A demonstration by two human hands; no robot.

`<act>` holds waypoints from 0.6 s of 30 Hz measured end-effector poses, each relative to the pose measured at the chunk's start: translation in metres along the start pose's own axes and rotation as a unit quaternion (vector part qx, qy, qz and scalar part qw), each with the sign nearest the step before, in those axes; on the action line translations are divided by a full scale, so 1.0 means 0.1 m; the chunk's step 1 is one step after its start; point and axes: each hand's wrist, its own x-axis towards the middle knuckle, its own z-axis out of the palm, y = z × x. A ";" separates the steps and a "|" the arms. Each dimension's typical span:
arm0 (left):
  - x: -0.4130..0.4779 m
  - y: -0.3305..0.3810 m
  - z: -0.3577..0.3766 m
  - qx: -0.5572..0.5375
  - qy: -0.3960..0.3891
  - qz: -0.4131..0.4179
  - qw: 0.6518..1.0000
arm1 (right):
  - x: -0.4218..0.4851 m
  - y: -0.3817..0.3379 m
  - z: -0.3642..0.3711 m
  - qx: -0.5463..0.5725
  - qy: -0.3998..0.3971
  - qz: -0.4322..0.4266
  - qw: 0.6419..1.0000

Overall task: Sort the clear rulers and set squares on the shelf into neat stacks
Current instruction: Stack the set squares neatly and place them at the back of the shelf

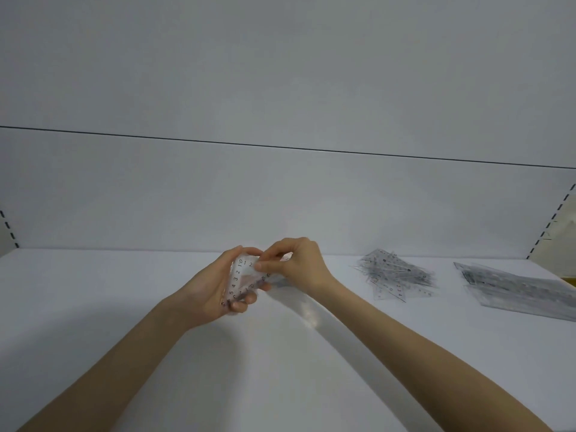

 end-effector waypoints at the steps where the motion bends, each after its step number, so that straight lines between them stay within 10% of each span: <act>1: -0.01 -0.01 0.00 0.003 0.000 -0.002 1.000 | 0.00 0.00 0.01 -0.025 0.009 -0.006 1.000; 10: -0.08 -0.01 -0.16 0.002 0.033 0.010 0.999 | 0.18 0.32 -0.41 -0.162 0.043 -0.008 0.986; 18: -0.09 0.04 -0.34 0.003 0.083 0.028 0.996 | 0.22 0.59 -0.45 -0.326 -0.108 0.038 0.938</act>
